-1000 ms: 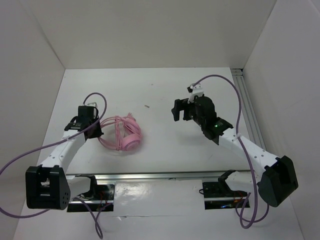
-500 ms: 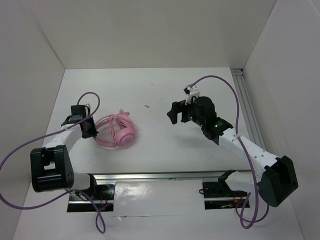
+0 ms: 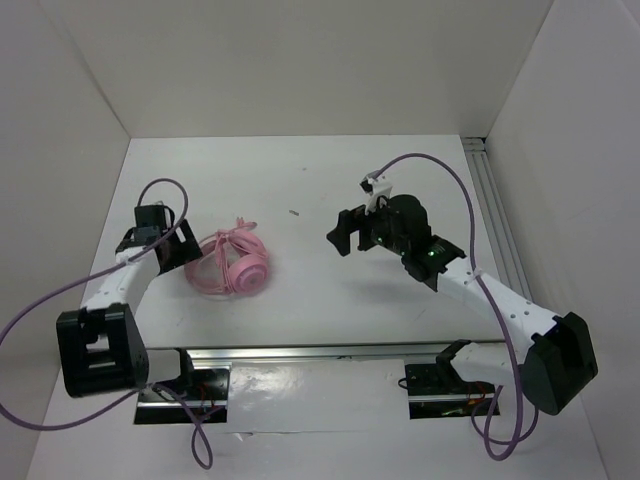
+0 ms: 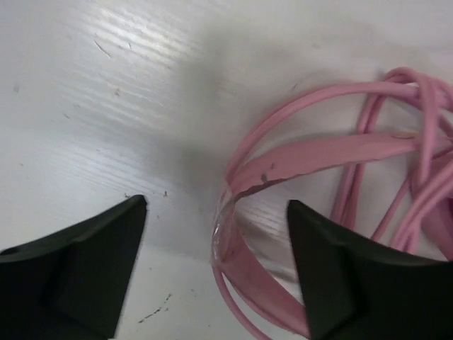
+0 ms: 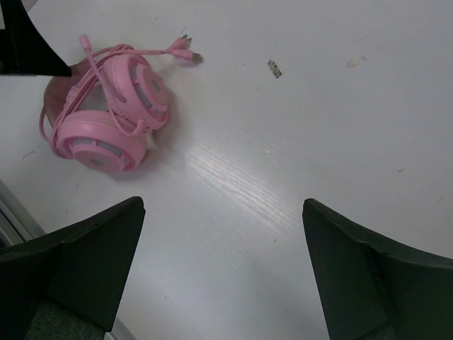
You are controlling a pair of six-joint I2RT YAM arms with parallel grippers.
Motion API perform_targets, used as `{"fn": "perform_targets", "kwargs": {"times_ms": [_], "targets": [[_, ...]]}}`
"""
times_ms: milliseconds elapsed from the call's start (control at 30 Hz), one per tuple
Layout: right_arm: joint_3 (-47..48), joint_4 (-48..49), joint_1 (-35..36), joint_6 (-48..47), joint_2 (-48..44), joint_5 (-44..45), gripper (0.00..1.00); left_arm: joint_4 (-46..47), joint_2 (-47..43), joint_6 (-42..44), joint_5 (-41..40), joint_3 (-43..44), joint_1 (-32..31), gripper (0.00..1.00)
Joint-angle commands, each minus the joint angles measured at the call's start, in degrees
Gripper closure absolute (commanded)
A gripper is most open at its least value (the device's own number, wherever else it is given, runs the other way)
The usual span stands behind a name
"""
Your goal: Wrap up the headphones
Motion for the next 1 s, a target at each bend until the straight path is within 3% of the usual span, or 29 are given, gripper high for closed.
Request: {"fn": "perform_targets", "kwargs": {"times_ms": [0,167,333,433,500,633,767,967], "targets": [[4.16,-2.35,1.68,0.35,-3.11,-1.39,0.0,0.38,-9.52,-2.12,0.04,3.01,0.38,0.0],[10.4,-11.31,4.49,3.16,-7.84,6.24,0.0,-2.32,-23.86,-5.28,3.03,4.14,0.38,0.0],[19.35,-26.32,6.25,6.15,-13.73,13.8,0.0,-13.91,-40.03,-6.52,17.23,13.98,0.38,0.0],[23.41,-32.06,6.25,8.52,-18.64,12.51,0.0,-18.85,-49.7,-7.13,20.17,20.47,0.38,0.0],[26.75,-36.1,6.25,9.93,-23.03,11.79,0.0,-25.52,-54.18,-8.35,17.91,24.43,-0.41,0.0],[34.39,-43.83,5.73,10.64,-27.71,9.6,0.0,-28.01,-59.81,-11.87,16.84,20.96,-4.28,0.0],[45.97,-54.1,3.71,10.03,-27.72,8.54,0.0,-27.39,-63.87,-13.02,20.79,20.24,-6.65,0.0],[45.4,-54.84,0.89,8.97,-29.39,8.98,0.0,-26.07,-63.17,-10.65,20.88,22.08,-8.33,0.0]]}}
